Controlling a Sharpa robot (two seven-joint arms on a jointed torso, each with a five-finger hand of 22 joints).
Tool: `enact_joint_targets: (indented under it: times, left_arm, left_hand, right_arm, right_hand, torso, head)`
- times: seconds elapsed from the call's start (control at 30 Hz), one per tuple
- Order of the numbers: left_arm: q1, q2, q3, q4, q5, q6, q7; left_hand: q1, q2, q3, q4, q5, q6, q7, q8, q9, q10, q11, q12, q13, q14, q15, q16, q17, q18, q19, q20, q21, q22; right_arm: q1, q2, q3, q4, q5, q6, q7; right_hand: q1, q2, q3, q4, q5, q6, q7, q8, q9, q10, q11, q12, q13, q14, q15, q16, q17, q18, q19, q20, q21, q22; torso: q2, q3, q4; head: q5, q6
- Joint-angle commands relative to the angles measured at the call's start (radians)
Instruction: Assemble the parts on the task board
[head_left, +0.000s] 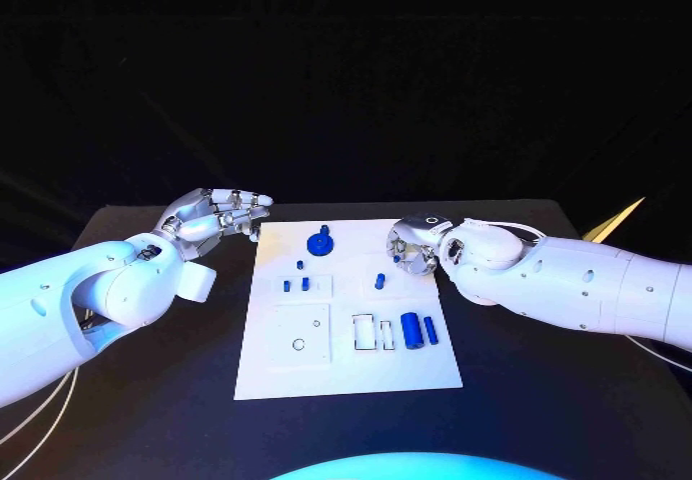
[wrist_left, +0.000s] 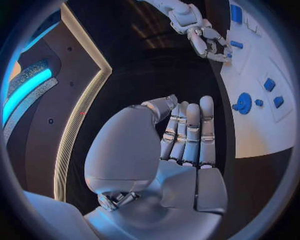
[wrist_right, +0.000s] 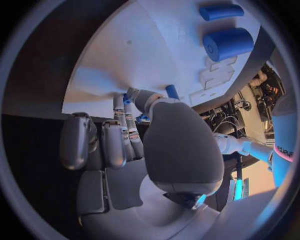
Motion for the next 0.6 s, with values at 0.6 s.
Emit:
enact_joint_targets:
  times: [0.6]
  left_arm:
    - [0.000, 0.001, 0.001, 0.003, 0.001, 0.001, -0.004]
  left_hand:
    - [-0.011, 0.008, 0.005, -0.009, 0.001, -0.013, -0.001, 0.022, 0.024, 0.006, -0.004, 0.005, 0.013, 0.016, -0.003, -0.013, 0.006, -0.030, 0.029, -0.001, -0.014, -0.015]
  right_arm:
    - [-0.030, 0.025, -0.004, -0.016, -0.023, -0.047, -0.042]
  right_hand:
    - [-0.020, 0.083, 0.094, -0.068, 0.005, 0.061, -0.009, 0.058, 0.046, 0.073, -0.024, -0.026, -0.012, 0.047, -0.022, 0.010, 0.009, -0.008, 0.035, -0.018, 0.072, 0.149]
  torso:
    - [-0.001, -0.0014, 0.0005]
  head:
    - [-0.005, -0.005]
